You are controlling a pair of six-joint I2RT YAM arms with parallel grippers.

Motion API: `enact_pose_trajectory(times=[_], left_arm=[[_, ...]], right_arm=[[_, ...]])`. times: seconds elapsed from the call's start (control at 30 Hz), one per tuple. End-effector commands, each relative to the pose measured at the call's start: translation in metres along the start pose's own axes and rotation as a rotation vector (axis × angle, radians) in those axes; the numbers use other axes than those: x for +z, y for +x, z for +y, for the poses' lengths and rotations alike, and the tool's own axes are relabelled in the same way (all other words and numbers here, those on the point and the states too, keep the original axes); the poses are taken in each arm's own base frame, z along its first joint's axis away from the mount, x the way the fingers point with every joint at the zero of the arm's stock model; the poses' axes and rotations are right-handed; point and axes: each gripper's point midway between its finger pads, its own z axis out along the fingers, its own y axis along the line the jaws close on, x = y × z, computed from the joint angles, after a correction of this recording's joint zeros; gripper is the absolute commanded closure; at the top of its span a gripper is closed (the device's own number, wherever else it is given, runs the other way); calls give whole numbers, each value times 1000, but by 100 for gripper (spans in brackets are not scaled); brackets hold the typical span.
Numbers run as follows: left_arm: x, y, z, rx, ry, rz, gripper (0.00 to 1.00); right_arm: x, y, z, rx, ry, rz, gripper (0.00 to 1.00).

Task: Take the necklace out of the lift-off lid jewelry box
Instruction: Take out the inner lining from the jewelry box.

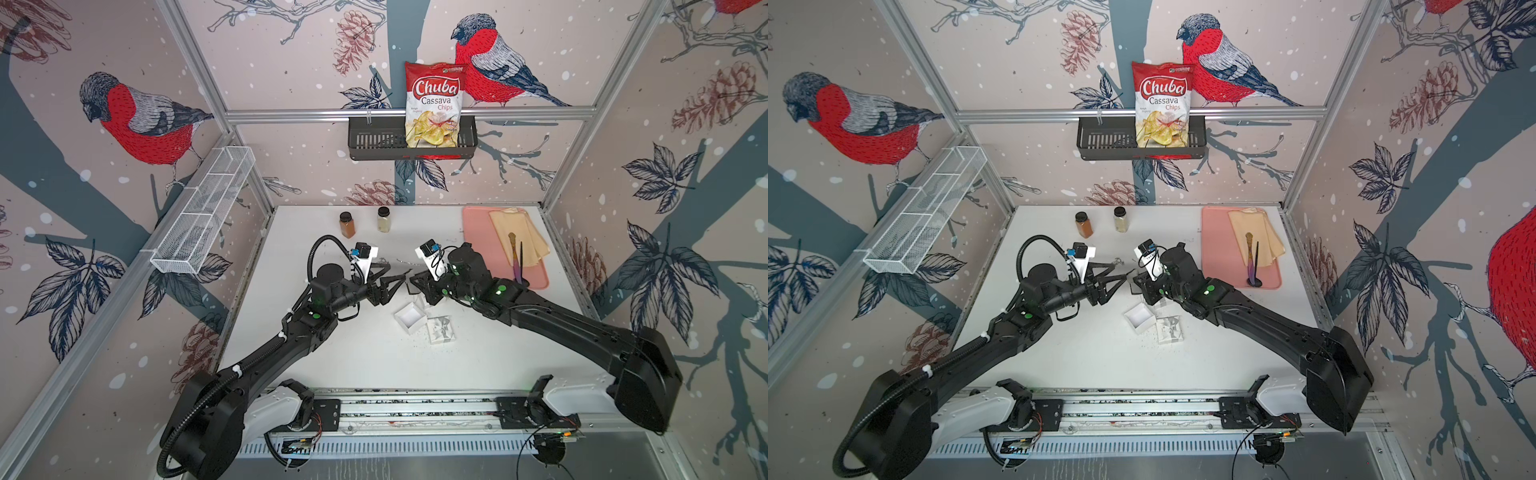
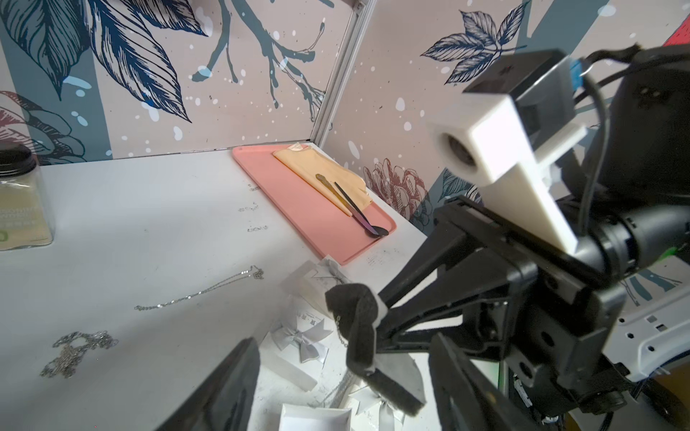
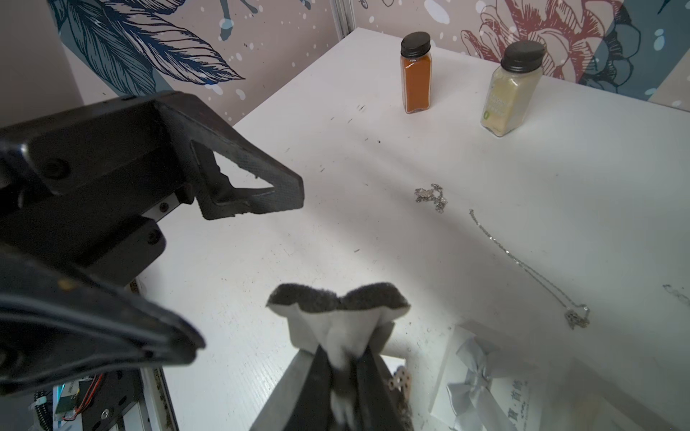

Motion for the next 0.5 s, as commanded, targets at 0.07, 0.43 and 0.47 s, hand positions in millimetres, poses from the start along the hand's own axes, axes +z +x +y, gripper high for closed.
enact_pose_trajectory(times=[0.07, 0.43, 0.47], left_arm=[[5, 4, -3, 32, 35, 27, 26], [5, 0, -17, 49, 121, 23, 32], [5, 1, -18, 49, 128, 24, 34]], right_arm=[[-5, -10, 6, -35, -27, -43, 85], [-6, -9, 15, -46, -78, -47, 83], [-6, -8, 15, -45, -80, -46, 83]])
